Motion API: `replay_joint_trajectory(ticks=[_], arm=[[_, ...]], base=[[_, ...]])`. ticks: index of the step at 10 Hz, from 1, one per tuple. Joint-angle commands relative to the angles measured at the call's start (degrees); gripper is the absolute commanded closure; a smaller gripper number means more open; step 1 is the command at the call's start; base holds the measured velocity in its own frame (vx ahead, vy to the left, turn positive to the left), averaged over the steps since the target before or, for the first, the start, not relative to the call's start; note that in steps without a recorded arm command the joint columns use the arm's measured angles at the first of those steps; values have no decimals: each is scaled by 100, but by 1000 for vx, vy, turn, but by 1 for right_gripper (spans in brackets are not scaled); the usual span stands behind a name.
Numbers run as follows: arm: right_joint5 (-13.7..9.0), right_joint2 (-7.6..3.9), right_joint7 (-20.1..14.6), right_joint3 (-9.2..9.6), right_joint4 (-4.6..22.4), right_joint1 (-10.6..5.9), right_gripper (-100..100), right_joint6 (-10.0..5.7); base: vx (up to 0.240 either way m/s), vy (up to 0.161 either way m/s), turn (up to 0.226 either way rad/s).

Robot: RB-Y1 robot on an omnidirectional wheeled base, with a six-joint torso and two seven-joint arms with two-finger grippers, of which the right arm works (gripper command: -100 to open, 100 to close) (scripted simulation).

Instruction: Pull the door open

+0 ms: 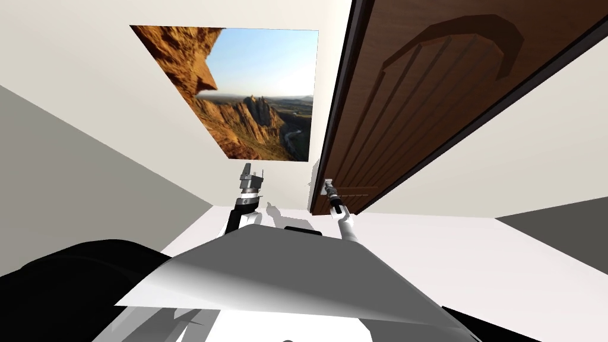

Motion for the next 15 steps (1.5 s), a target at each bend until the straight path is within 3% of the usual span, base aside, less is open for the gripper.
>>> replay_joint_trajectory(ticks=[1, 3, 6, 8, 9, 10, 11, 12, 13, 15], arm=[[-101, -8, -192, 18, 24, -1, 100, -8], [-441, -82, -549, 38, 59, -8, 100, -6], [-621, -119, -862, 51, 77, -13, 100, -6], [-1008, -194, -1238, 82, 117, -28, 100, -5], [-1016, -194, -1327, 82, 117, -28, 100, -5], [-1214, -231, -1526, 97, 137, -35, 100, -5], [-1214, -231, -1560, 97, 137, -35, 100, -5], [-1428, -268, -1780, 116, 159, -44, 100, -5], [-1428, -268, -1795, 116, 159, -44, 100, -5], [-1825, -342, -2166, 155, 203, -64, 100, -5]], base=[[-47, -32, 65], [-59, -35, 126], [-53, -23, 76], [-62, -42, 127], [-57, -40, 86], [-57, -24, 108], [-43, -17, 51], [-48, -26, 102], [-42, -27, 73], [-67, -39, 150]])
